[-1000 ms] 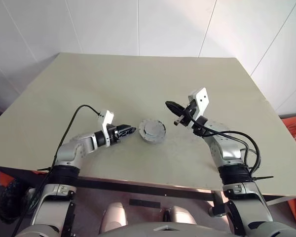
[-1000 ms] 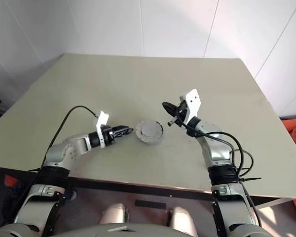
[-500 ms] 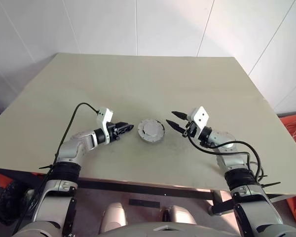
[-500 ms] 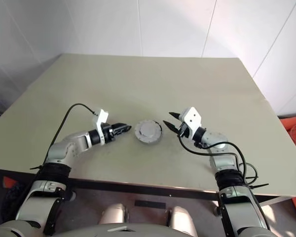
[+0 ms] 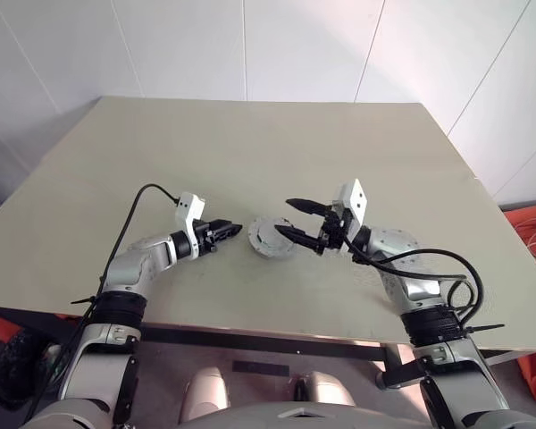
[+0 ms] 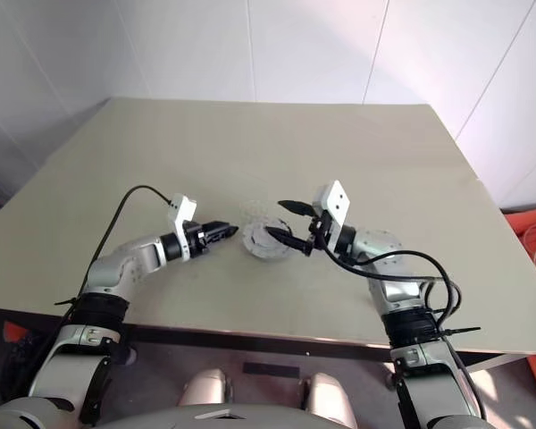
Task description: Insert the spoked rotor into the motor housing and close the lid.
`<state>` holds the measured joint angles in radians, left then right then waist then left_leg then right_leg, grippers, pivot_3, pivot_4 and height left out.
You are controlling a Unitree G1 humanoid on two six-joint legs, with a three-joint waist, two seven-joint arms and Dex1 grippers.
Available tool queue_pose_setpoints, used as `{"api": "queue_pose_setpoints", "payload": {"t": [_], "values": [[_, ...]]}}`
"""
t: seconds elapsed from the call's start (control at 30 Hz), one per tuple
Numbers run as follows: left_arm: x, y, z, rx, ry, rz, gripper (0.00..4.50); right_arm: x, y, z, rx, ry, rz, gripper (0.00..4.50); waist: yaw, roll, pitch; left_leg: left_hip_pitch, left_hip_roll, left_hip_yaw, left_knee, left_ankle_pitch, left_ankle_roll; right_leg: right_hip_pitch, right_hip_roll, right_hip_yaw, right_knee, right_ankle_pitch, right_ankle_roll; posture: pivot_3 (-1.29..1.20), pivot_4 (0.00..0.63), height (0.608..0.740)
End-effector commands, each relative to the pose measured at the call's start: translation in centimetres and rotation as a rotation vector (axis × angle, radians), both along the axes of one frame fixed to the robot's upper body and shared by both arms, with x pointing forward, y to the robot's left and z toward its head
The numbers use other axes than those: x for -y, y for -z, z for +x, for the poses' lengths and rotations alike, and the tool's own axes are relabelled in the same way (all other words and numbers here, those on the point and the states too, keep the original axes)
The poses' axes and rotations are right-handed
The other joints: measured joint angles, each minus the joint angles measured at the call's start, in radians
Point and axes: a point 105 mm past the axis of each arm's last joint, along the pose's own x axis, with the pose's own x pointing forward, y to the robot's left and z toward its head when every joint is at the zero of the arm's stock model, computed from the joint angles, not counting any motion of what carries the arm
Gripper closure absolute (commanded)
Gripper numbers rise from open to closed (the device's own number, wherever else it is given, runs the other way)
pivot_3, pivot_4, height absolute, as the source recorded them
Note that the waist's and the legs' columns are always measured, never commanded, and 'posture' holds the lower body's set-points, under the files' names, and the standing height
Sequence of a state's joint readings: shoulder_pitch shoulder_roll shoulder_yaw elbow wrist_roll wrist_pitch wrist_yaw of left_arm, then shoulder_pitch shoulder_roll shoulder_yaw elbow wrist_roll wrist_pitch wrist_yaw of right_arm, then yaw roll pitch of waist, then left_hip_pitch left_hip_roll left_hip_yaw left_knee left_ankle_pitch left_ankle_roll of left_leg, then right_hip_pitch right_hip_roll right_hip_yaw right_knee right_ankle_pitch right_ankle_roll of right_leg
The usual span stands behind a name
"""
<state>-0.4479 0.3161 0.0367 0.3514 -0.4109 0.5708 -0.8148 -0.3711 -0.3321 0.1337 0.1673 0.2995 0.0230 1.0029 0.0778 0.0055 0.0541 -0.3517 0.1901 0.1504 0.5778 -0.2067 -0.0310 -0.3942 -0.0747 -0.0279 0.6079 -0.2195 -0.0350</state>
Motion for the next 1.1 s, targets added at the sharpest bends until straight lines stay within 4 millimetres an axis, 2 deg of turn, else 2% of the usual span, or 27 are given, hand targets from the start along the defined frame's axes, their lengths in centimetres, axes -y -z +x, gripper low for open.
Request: {"api": "queue_pose_setpoints", "payload": {"t": [0.03, 0.07, 0.3, 0.5, 0.73, 0.83, 0.97, 1.1], "values": [[-0.2, -1.1, 0.4, 0.048, -0.002, 0.001, 2.20, -0.9, 0.8, 1.1, -0.027, 0.022, -0.020, 1.63, -0.003, 0.000, 0.000, 0.000, 0.000, 0.000, 0.000, 0.000, 0.000, 0.000, 0.000, 0.000, 0.000, 0.000, 0.000, 0.00, 0.000, 0.740], [-0.2, -1.1, 0.3, 0.049, -0.005, 0.002, 2.20, -1.1, 1.1, 1.3, -0.041, 0.020, -0.015, 1.84, -0.004, 0.000, 0.000, 0.000, 0.000, 0.000, 0.000, 0.000, -0.001, 0.000, 0.000, 0.000, 0.000, 0.000, 0.000, 0.00, 0.000, 0.740], [-0.8, -1.0, 0.0, 0.049, -0.030, 0.008, 2.20, -3.6, 2.1, 1.6, -0.060, -0.034, -0.019, 4.24, -0.008, 0.000, 0.000, -0.002, 0.000, 0.000, 0.000, 0.001, -0.002, -0.001, 0.000, 0.000, 0.000, 0.000, 0.000, 0.00, 0.000, 0.740], [-1.5, -1.0, 0.0, 0.055, -0.066, 0.013, 2.20, -4.5, 4.2, 1.1, -0.098, -0.047, -0.075, 4.24, -0.008, 0.000, 0.000, -0.001, 0.000, 0.000, 0.000, 0.001, -0.002, -0.001, 0.000, 0.000, 0.000, 0.000, 0.000, 0.00, 0.000, 0.740], [-2.1, -1.1, -0.1, 0.061, -0.093, 0.015, 2.20, -3.4, 8.0, 1.6, -0.217, 0.061, -0.109, 4.24, -0.010, -0.002, -0.001, 0.005, 0.001, 0.000, 0.000, 0.000, -0.001, 0.008, 0.000, 0.000, 0.000, 0.000, 0.000, 0.00, 0.000, 0.740], [-2.0, -1.1, -0.2, 0.062, -0.092, 0.014, 2.20, -3.0, 9.1, 1.6, -0.211, 0.086, -0.144, 4.24, -0.010, -0.005, -0.003, 0.010, 0.001, 0.000, -0.001, 0.000, -0.001, 0.013, 0.000, 0.000, 0.000, 0.000, 0.000, 0.00, 0.000, 0.740], [-1.7, -1.1, 0.0, 0.063, -0.087, 0.011, 2.20, -2.5, 8.5, 2.1, -0.176, 0.120, -0.130, 4.24, -0.010, -0.006, -0.004, 0.019, 0.000, 0.000, -0.001, 0.000, -0.001, 0.023, 0.000, 0.000, -0.002, -0.004, 0.007, 0.00, 0.000, 0.740], [-1.2, -1.2, 0.2, 0.063, -0.073, 0.006, 2.20, -2.2, 6.2, 2.9, -0.111, 0.134, -0.071, 4.24, -0.009, -0.006, -0.004, 0.019, 0.000, -0.001, -0.001, 0.000, -0.001, 0.022, 0.000, 0.001, -0.003, -0.005, 0.007, 0.00, 0.000, 0.740]]}}
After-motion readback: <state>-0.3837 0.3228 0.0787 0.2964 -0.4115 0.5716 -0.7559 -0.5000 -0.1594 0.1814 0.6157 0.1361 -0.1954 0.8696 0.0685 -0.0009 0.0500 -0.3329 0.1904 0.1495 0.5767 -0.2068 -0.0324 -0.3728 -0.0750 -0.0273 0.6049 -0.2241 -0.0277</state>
